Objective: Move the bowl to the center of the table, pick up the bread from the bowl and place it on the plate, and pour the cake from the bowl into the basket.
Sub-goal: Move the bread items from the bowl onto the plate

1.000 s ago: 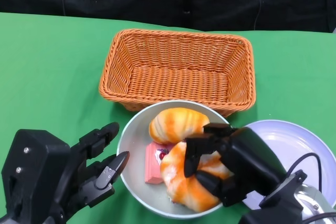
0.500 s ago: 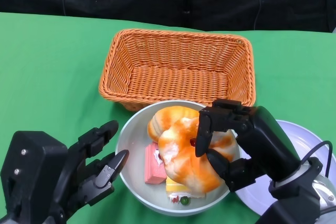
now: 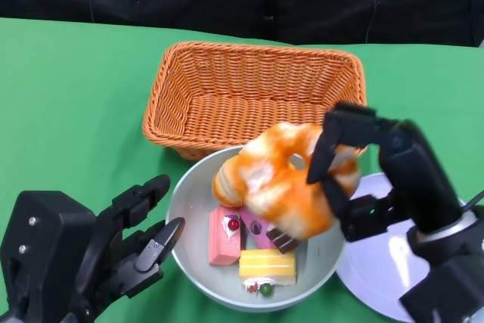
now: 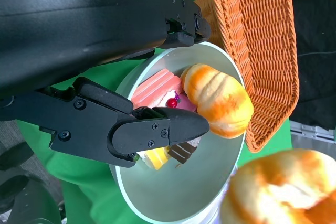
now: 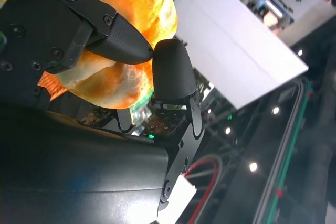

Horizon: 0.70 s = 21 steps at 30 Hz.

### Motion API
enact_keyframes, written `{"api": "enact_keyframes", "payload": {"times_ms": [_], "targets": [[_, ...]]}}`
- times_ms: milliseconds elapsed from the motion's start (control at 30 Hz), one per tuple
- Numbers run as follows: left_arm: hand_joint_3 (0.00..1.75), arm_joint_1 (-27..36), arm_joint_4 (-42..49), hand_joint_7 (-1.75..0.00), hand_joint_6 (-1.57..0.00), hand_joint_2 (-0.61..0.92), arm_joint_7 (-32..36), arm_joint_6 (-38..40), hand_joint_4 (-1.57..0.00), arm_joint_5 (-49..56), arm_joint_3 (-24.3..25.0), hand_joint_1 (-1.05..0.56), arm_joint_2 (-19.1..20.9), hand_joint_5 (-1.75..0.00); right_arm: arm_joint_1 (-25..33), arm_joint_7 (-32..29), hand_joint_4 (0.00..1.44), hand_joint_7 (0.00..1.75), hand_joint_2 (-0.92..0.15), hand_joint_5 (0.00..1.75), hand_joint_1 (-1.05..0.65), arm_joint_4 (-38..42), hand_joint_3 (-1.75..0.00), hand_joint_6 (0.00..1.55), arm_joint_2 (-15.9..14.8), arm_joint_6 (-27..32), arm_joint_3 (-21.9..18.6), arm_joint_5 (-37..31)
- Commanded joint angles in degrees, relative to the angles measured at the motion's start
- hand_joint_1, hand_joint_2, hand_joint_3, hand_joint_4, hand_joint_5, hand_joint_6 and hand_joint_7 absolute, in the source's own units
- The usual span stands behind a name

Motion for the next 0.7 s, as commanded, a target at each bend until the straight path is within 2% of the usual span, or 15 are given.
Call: {"api": "enact_keyframes", "payload": {"times_ms": [33, 267, 400, 567, 700], "targets": [[0.5, 0.24, 0.21, -0.02, -0.2, 0.92, -0.55, -0.63, -0.26, -0.22, 0.5, -0.61, 0.45, -0.19, -1.07, 0.11, 1.0, 1.52, -0.14, 1.75, -0.06, -0.31, -1.75, 0.86, -0.48, 0.78, -3.05, 1.39], [0.5, 0.13, 0.68, -0.01, -0.2, 0.92, -0.64, -0.97, -0.26, -0.39, 0.65, -0.6, 0.34, -0.19, -1.54, 0.85, 0.99, 1.53, -0.15, 1.75, -0.02, -0.16, -1.75, 0.86, -2.85, 4.94, -7.91, 0.19], [0.5, 0.08, 0.69, -0.01, -0.19, 0.92, -0.68, -1.09, -0.25, -0.27, 0.54, -0.6, 0.53, -0.2, -1.16, 0.81, 0.98, 1.52, -0.12, 1.75, -0.04, 0.76, -1.75, 0.86, -6.76, 7.46, -10.1, -3.61], [0.51, 0.02, 0.5, -0.01, -0.19, 0.92, -0.5, -0.62, -0.24, -0.27, 0.61, -0.6, 0.63, -0.2, -0.38, 1.26, 0.97, 1.51, -0.1, 1.75, -0.03, 0.99, -1.74, 0.87, -8.46, 10.23, -10.92, -4.54], [0.52, -0.14, 0.5, 0.0, -0.18, 0.92, -0.1, -0.14, -0.24, -0.4, 0.87, -0.58, 0.36, -0.2, 0.24, 0.5, 0.97, 1.52, -0.08, 1.75, 0.02, 3.19, -1.72, 0.87, -11.06, 11.47, -11.76, -7.09]]}}
